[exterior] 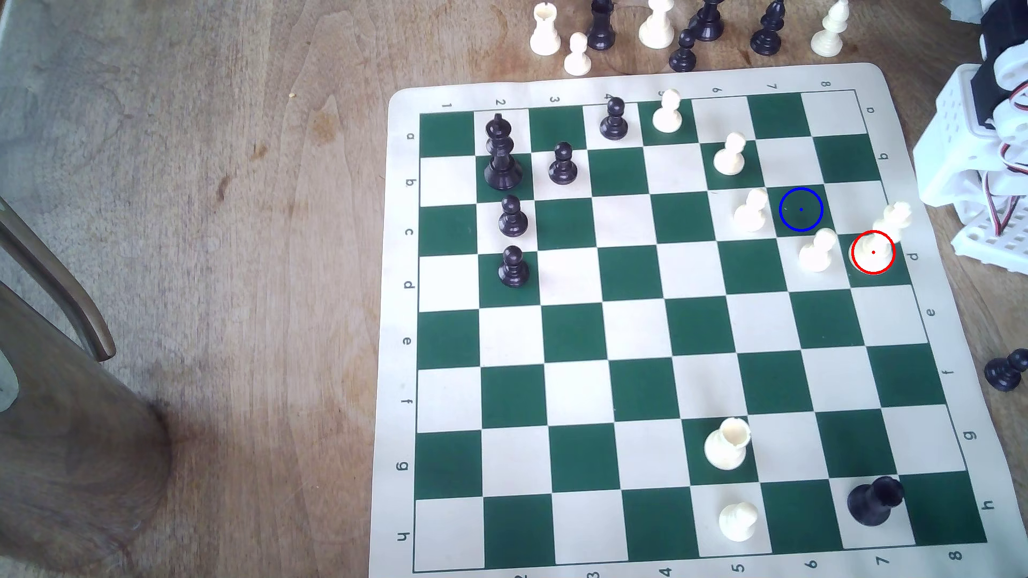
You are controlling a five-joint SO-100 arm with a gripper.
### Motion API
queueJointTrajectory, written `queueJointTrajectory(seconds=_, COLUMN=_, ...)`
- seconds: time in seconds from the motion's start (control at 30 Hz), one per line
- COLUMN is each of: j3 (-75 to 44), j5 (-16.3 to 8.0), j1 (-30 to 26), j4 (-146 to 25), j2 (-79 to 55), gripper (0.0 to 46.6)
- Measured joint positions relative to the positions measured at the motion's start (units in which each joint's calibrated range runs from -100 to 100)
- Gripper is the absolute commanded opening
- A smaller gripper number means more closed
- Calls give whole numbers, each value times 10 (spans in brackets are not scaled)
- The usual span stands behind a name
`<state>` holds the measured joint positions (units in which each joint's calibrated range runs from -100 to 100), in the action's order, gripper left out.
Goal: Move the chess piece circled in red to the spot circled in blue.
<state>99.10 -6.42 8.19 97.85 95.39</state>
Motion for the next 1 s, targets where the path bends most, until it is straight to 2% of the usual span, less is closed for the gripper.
queueJointTrajectory(seconds=0.1, j3=-2, j5=0, j1=-9, j4=-3, j2=0, gripper=2)
queueJointTrajectory(seconds=0.53, j3=-140, j5=0, j1=-63, j4=-220, j2=1, gripper=2)
queueJointTrajectory(seconds=0.83, j3=-327, j5=-1, j1=-68, j4=-492, j2=1, gripper=2)
queueJointTrajectory(seconds=1.0, j3=-460, j5=0, j1=-58, j4=-757, j2=0, gripper=2)
